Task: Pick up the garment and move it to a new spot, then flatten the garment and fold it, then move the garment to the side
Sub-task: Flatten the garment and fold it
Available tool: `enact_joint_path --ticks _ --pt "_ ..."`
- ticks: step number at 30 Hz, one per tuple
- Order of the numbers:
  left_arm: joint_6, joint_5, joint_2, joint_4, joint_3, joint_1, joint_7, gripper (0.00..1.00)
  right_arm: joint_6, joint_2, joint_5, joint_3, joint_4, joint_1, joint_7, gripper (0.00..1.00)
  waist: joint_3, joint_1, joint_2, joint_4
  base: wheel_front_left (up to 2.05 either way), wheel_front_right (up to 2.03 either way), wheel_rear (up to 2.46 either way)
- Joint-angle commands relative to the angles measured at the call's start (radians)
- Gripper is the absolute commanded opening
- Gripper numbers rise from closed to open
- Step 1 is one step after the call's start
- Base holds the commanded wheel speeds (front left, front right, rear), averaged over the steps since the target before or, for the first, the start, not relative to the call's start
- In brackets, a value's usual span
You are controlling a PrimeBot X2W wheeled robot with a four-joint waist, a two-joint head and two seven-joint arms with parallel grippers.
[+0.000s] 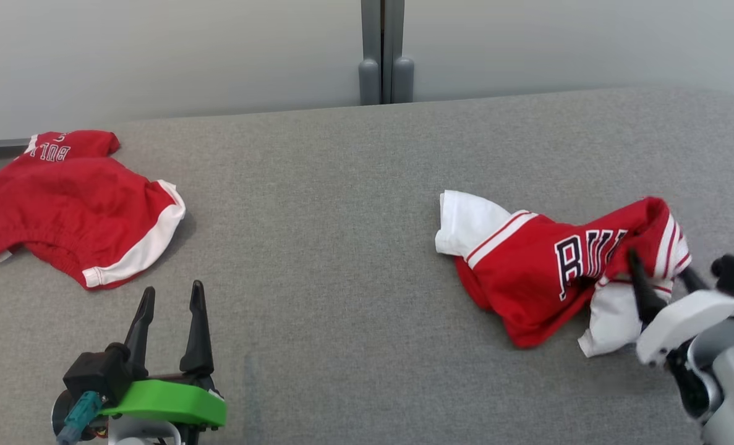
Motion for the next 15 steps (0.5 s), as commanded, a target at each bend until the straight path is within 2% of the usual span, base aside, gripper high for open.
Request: enact_joint_path --ticks 1,4,9,15 --pt "0.0 -0.008 0.003 0.0 0.0 0.017 -0.001 1.0 -0.001 0.007 -0.004 -0.001 0.003 0.026 0.031 1.0 -0.015 0.0 0.0 -0.004 0.0 0.0 0.0" --pt "0.001 -0.011 0.003 0.0 -0.004 0.021 -0.001 1.0 -0.001 0.004 -0.039 -0.015 0.031 0.066 0.118 1.0 -0.018 0.0 0.0 -0.002 0.0 0.0 0.0" --pt "0.003 -0.01 0.003 0.001 0.001 0.025 -0.001 1.0 -0.001 0.001 -0.078 -0.058 0.025 0.084 0.2 1.0 -0.023 0.0 0.0 0.002 0.0 0.0 0.0" --pt "0.003 -0.004 0.003 0.0 0.002 0.028 -0.001 1.0 -0.001 -0.017 -0.116 -0.115 -0.057 0.107 0.295 1.0 -0.027 0.0 0.0 0.006 0.0 0.0 0.0"
